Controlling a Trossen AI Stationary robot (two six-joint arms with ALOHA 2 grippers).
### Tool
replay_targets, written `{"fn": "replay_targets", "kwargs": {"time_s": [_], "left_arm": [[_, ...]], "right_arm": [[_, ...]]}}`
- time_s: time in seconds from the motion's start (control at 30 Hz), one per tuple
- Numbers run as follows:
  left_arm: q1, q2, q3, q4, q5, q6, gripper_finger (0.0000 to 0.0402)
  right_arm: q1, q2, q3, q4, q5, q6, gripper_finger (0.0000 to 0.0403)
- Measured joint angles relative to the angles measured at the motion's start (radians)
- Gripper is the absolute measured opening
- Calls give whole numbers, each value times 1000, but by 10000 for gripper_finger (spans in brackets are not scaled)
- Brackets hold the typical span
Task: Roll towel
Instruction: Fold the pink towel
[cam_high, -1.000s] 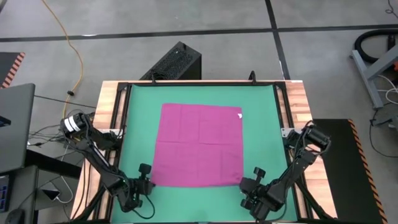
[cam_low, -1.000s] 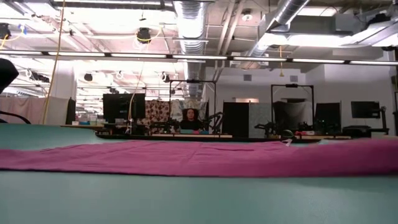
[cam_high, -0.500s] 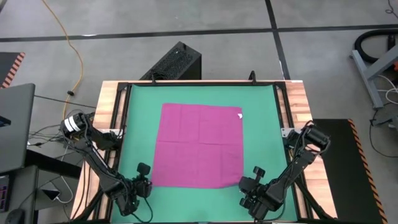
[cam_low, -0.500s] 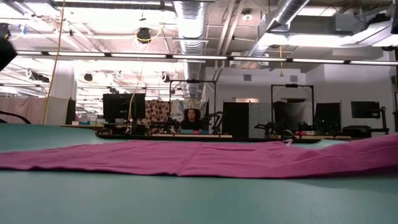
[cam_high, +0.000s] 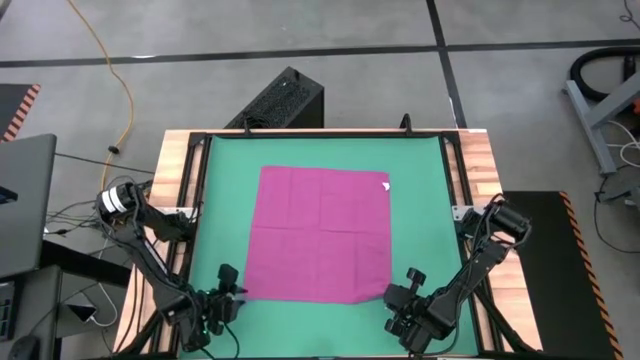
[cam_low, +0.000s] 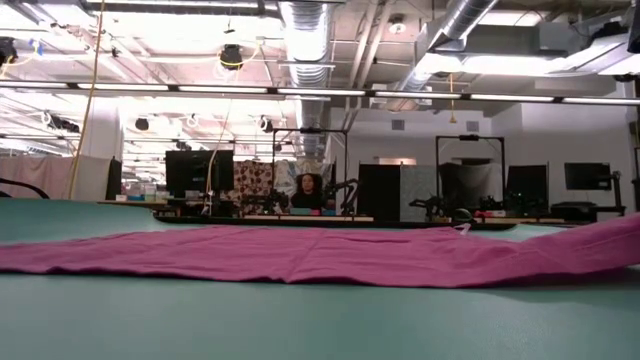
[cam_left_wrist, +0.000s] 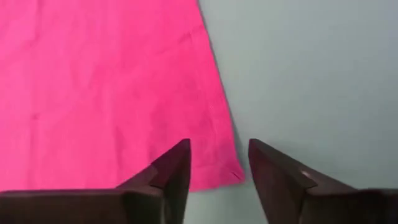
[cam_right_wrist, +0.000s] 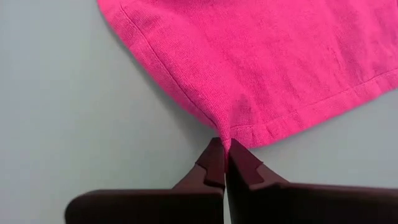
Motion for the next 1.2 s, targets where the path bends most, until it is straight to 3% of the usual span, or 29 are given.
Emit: {"fn": "replay_targets", "kwargs": {"time_s": [0.13,0.3,0.4,0.6,0.67,1.0,1.2], "left_arm": [[3,-2,-81,121,23,-29,179],[3,-3,-123,101,21,-120,178],[4,-6,-153,115,59,-172,150],[3,-5,-175,137,81,-253,31],[3,-5,-177,139,79,-247,10],[5,3,-104,71,37,-286,0],[28,3,7,-105,-69,-294,0]], "right_arm": [[0,0,0,13,0,0,13],[0,0,0,24,-1,0,13],[0,0,0,24,-1,0,13],[-7,-1,0,29,-3,0,13],[-7,-1,0,33,-3,0,13],[-7,-1,4,50,-3,0,13],[-19,-1,70,-34,-2,-8,13]]}}
